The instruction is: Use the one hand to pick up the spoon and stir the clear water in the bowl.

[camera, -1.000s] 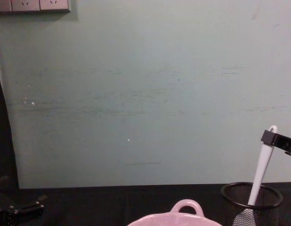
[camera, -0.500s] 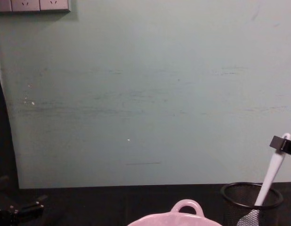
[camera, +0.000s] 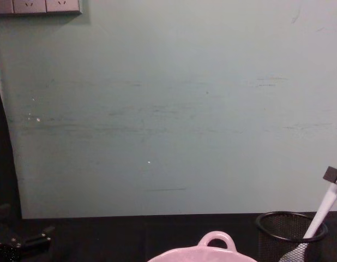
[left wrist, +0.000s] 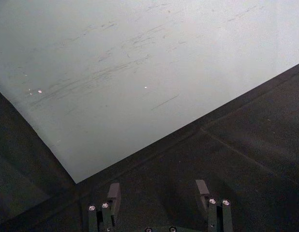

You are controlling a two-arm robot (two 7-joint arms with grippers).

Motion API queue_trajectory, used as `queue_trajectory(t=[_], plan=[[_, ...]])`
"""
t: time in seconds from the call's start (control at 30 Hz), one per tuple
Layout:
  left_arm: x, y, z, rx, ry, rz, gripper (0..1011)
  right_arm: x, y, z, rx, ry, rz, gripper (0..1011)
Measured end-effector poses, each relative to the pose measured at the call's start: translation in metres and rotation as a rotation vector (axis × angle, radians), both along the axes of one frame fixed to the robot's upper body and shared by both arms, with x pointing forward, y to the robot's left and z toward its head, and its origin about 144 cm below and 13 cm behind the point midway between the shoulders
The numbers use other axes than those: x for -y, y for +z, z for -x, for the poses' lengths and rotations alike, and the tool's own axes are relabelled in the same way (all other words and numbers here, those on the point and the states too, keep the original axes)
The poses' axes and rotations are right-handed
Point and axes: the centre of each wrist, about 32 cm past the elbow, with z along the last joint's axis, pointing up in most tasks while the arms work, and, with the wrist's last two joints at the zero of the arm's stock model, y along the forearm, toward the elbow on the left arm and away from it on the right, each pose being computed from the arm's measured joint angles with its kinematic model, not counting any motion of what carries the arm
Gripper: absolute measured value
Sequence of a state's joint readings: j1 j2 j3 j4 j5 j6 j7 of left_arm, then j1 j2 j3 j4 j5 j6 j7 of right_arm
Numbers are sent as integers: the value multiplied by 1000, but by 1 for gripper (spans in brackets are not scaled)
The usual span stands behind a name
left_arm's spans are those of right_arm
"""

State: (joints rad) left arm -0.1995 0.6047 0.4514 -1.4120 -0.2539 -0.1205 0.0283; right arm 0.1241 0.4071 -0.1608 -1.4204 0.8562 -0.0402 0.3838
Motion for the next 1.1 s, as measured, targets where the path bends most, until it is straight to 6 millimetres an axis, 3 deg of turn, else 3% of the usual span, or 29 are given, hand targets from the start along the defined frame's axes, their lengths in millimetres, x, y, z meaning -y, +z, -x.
queue_trajectory(t=[0.33, 0.53, 0.7, 0.83, 1.1], plan=[[0, 0, 0, 0, 0, 0, 1005, 0, 16, 19, -56, 24, 73, 1002], [0, 0, 0, 0, 0, 0, 1005, 6, 35, 42, -99, 36, 218, 1003], [0, 0, 0, 0, 0, 0, 1005, 5, 56, 51, -145, 1, 465, 1003], [0, 0, 0, 0, 0, 0, 1005, 0, 69, 47, -177, -38, 688, 1003], [0, 0, 0, 0, 0, 0, 1005, 13, 59, 25, -156, -100, 771, 1003]])
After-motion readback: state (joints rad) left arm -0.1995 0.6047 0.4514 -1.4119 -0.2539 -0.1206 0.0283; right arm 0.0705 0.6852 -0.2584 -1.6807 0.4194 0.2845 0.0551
